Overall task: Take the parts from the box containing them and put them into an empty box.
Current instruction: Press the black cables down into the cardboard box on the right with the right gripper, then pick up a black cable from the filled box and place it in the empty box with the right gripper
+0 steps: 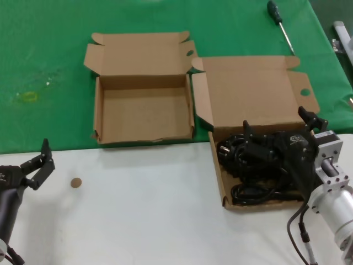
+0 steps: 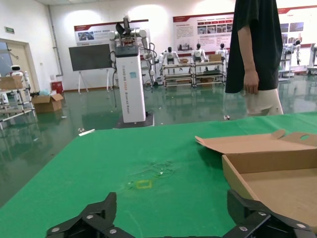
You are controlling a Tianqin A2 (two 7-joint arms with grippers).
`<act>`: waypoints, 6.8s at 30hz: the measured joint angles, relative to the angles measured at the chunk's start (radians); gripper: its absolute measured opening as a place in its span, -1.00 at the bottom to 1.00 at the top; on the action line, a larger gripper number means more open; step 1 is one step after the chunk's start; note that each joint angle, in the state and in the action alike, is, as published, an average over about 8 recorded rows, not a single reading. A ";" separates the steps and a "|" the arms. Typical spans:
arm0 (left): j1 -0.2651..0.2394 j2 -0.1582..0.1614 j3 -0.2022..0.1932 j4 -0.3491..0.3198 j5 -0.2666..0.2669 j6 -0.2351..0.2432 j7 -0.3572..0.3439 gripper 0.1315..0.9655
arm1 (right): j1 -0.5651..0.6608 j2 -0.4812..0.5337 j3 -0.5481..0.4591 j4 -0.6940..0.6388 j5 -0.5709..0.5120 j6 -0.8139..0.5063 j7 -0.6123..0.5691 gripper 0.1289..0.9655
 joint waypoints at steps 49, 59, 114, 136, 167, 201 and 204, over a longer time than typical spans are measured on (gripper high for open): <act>0.000 0.000 0.000 0.000 0.000 0.000 0.000 -0.94 | 0.106 0.498 -0.150 0.016 0.104 -0.194 0.114 1.00; 0.000 0.000 0.000 0.000 0.000 0.000 0.000 -0.95 | 0.207 0.647 -0.150 -0.045 0.067 -0.532 -0.017 1.00; 0.000 0.000 0.000 0.000 0.000 0.000 0.000 -0.95 | 0.666 0.546 -0.359 -0.406 -0.254 -1.038 -0.504 0.19; 0.000 0.000 0.000 0.000 0.000 0.000 0.000 -0.95 | 0.659 0.564 -0.340 -0.352 -0.256 -1.032 -0.451 -0.71; 0.000 0.000 0.000 0.000 0.000 0.000 0.000 -0.95 | 0.795 0.399 -0.367 -0.198 -0.312 -0.931 -0.232 -0.87; 0.000 0.000 0.000 0.000 0.000 0.000 0.000 -0.95 | 1.085 -0.209 -0.365 -1.182 -0.244 -0.633 -0.947 -0.87; 0.000 0.000 0.000 0.000 0.000 0.000 0.000 -0.95 | 1.111 -0.230 -0.344 -1.262 -0.227 -0.628 -1.012 -0.84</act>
